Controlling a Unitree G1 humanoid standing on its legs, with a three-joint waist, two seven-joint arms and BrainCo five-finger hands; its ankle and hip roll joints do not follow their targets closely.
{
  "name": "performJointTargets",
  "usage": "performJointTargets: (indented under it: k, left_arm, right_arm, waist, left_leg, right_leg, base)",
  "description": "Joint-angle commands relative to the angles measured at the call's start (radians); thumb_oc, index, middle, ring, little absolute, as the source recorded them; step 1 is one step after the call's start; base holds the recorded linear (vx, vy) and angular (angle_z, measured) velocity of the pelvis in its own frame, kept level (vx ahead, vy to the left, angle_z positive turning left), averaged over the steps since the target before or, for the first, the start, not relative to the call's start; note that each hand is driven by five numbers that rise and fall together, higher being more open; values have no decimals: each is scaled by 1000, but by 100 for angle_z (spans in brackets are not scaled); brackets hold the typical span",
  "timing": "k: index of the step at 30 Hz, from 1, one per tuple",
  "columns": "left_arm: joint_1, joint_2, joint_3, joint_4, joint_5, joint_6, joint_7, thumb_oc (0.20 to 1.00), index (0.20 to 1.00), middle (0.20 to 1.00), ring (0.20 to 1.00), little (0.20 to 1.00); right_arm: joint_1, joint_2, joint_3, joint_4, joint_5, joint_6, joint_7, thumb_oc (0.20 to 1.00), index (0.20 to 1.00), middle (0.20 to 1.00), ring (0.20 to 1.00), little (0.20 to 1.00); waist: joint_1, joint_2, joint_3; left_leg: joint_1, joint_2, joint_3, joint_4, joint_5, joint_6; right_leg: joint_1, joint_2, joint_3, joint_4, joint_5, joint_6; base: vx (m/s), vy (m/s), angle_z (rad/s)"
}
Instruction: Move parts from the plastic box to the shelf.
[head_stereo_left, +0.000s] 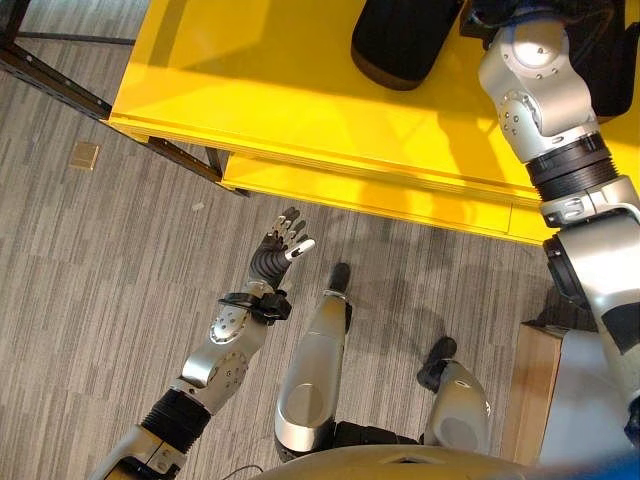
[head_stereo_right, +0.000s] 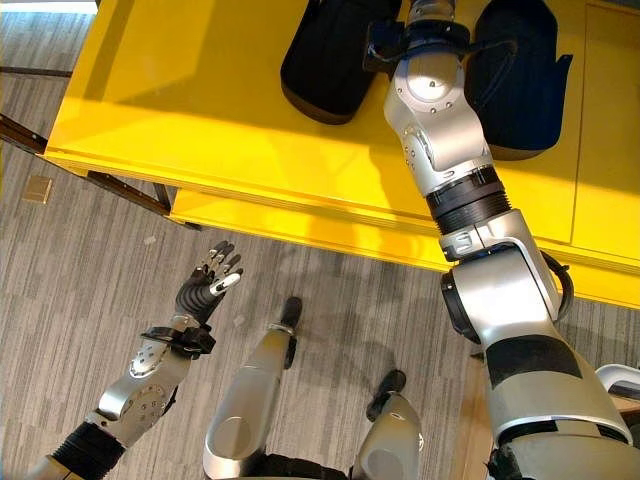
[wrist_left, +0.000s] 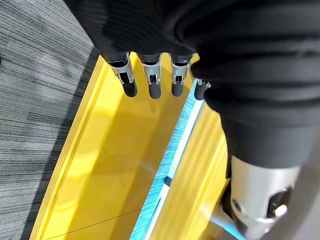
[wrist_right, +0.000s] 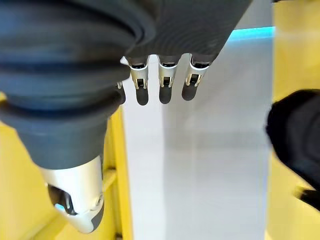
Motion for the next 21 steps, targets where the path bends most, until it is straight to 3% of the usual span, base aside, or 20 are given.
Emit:
performJointTargets:
  k: [1, 13, 21]
  left_arm:
    - [44, 47, 21, -43, -13, -23, -23, 1000, 1000, 1000, 1000, 1000]
    - [66, 29, 91, -66, 31, -14, -22, 1000, 1000, 1000, 1000, 1000]
    - [129, 3, 283, -215, 78, -37, -23, 1000, 1000, 1000, 1000, 1000]
  right_arm:
    - [75, -11, -29, -112, -30, -53, 15, 1000, 1000, 1000, 1000, 1000]
    - [429, 44, -84, -419, 37, -86, 134, 1000, 1000, 1000, 1000, 1000]
    - [900, 100, -173, -718, 127, -103, 302, 1000, 1000, 1000, 1000, 1000]
  waist:
    - [-3, -40, -66]
    - [-34, -59, -108]
    - [-77, -78, -184]
  left_leg:
    - [-27, 57, 10, 4, -3, -28]
    - [28, 75, 23, -50, 20, -33]
    - [93, 103, 40, -142, 53, -40]
  right_leg:
    - [64, 30, 16, 21, -80, -59]
    - [115, 43, 15, -50, -48, -50]
    - [172, 62, 11, -170, 2, -32]
  base:
    - [0, 0, 0]
    - [10, -15, -2]
    - [44, -26, -7]
